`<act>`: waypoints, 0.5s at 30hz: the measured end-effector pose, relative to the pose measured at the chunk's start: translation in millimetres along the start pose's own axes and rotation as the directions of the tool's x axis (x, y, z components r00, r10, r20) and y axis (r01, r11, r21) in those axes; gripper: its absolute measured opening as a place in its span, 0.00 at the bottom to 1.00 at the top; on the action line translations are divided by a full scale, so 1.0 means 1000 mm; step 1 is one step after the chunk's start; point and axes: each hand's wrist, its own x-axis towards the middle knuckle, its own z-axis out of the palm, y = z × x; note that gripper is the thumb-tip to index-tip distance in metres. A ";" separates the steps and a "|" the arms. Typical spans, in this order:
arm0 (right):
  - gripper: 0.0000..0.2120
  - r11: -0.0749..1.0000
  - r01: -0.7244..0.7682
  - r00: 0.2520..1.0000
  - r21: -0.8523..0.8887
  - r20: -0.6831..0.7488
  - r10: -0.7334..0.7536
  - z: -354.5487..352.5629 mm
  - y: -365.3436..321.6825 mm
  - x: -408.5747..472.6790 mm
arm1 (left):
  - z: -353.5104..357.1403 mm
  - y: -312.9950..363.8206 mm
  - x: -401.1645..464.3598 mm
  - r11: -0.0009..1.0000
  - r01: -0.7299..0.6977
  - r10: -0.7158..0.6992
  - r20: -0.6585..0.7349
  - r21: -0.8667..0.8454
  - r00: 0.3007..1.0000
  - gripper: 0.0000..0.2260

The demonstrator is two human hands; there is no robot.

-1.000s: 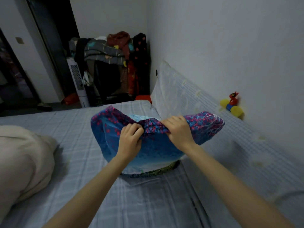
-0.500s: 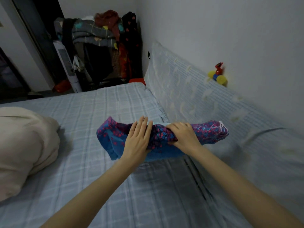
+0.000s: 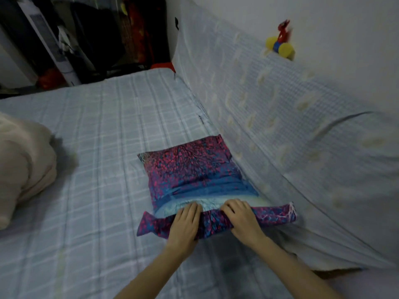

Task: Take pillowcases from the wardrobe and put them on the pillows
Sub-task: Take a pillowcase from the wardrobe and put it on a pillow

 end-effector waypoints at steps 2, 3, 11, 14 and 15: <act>0.30 0.999 -0.041 0.999 0.006 0.027 0.041 0.017 0.003 -0.018 | 0.017 0.012 -0.004 0.999 -0.005 0.004 -0.027 -0.053 1.000 0.43; 0.30 0.998 -0.065 0.997 0.011 0.044 0.065 0.024 0.004 -0.026 | 0.024 0.018 -0.006 0.997 -0.009 0.006 -0.048 -0.071 0.999 0.42; 0.26 0.991 -0.134 0.960 -0.013 0.248 0.133 0.071 0.005 -0.079 | 0.083 0.067 -0.030 0.993 0.072 -0.054 0.177 -0.096 0.983 0.37; 0.22 0.990 -0.138 0.946 0.008 0.296 0.130 0.086 0.002 -0.097 | 0.099 0.077 -0.036 0.987 0.046 -0.022 0.153 -0.155 0.988 0.34; 0.21 0.989 -0.144 0.945 0.026 0.300 0.129 0.091 0.003 -0.101 | 0.102 0.081 -0.035 0.991 0.002 0.018 0.141 -0.136 0.990 0.31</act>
